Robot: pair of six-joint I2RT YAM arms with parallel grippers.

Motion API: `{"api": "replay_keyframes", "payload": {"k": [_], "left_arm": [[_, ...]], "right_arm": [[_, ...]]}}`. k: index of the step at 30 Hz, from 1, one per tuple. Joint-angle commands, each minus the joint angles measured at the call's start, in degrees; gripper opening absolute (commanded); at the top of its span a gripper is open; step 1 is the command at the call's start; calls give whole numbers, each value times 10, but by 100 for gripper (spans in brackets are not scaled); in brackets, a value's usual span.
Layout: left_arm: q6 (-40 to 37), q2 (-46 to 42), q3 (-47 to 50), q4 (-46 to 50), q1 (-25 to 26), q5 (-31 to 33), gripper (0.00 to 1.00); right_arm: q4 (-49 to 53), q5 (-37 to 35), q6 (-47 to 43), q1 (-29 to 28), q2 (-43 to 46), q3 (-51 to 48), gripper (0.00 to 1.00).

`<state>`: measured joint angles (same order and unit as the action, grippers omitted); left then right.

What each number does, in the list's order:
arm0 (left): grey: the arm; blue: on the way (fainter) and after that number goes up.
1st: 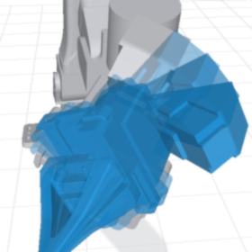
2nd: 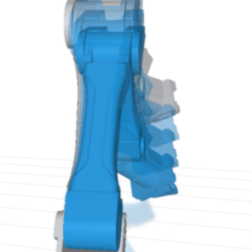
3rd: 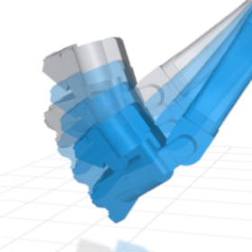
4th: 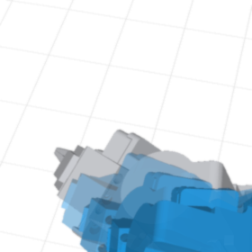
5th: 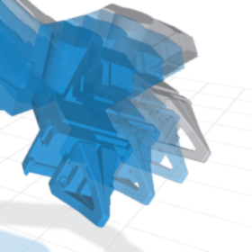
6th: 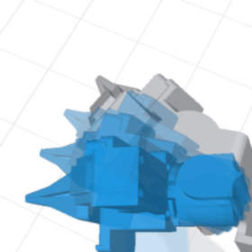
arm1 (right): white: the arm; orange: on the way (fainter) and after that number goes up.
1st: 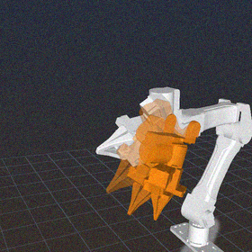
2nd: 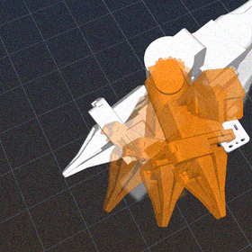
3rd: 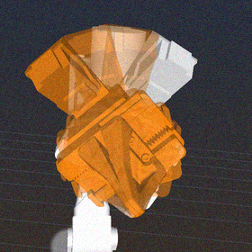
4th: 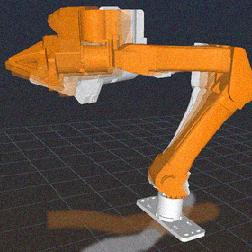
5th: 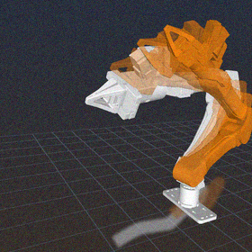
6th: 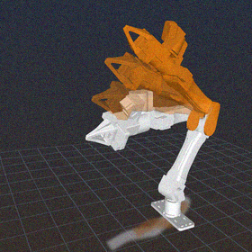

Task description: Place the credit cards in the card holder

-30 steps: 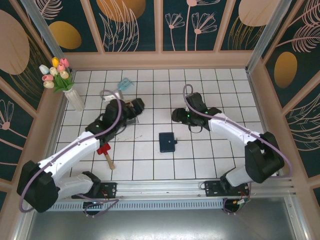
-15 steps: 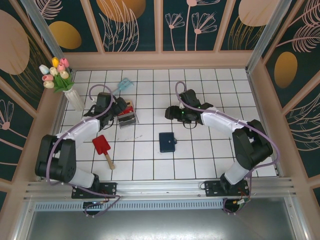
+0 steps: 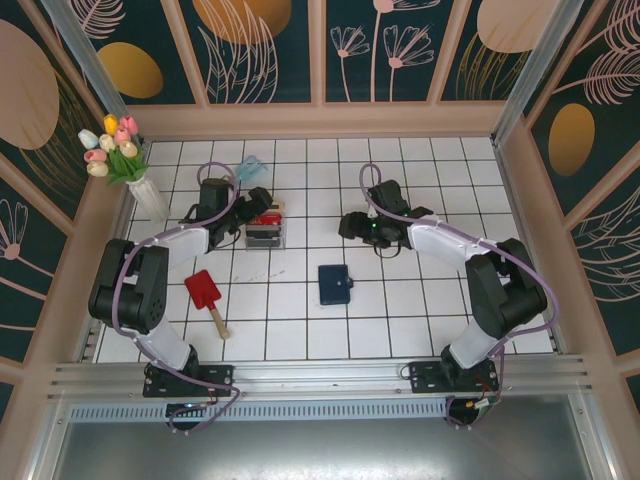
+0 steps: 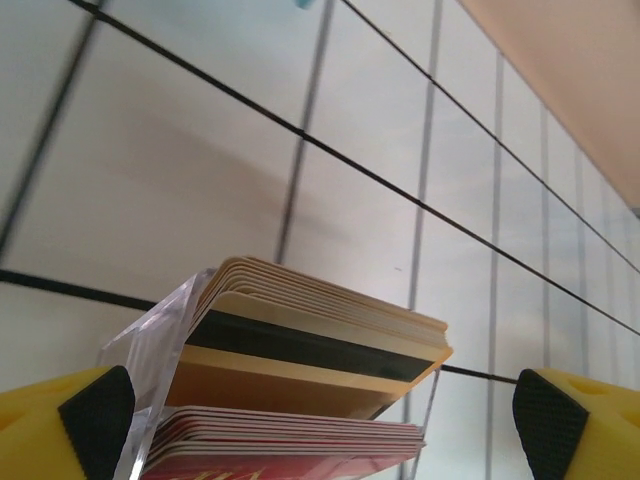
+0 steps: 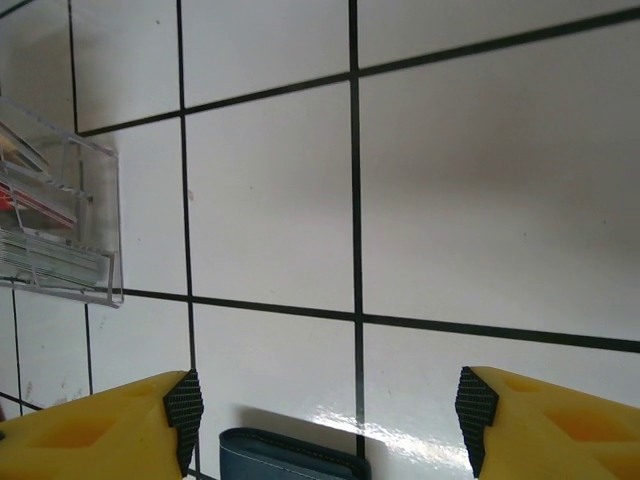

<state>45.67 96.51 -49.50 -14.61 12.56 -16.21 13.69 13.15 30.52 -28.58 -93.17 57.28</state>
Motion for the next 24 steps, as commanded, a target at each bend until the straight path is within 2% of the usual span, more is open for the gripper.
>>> {"api": "replay_keyframes", "payload": {"k": [1, 5, 9, 12, 15, 19, 21, 24], "left_arm": [[-4, 14, -16, -49, 17, -83, 98], [-4, 51, -42, -41, 47, -92, 98], [28, 84, -56, -49, 81, -87, 99], [70, 87, -49, -85, 101, -68, 99], [64, 69, -55, -55, 106, -36, 98], [27, 33, -50, 38, 106, 24, 98], [33, 23, -28, 47, 106, 23, 98], [49, 21, 17, 1, 106, -3, 98]], "right_arm": [[-17, 18, 0, 9, 14, -15, 70], [-15, 19, 2, 12, 22, -27, 69], [-16, 27, 7, 16, 35, -39, 68], [-35, 78, 8, 20, 42, -49, 67], [-67, 131, 23, 18, 37, -53, 65], [-102, 168, 44, 13, 31, -59, 62], [-108, 183, 46, 10, 22, -58, 62], [-119, 202, 49, 3, 6, -55, 62]]}}
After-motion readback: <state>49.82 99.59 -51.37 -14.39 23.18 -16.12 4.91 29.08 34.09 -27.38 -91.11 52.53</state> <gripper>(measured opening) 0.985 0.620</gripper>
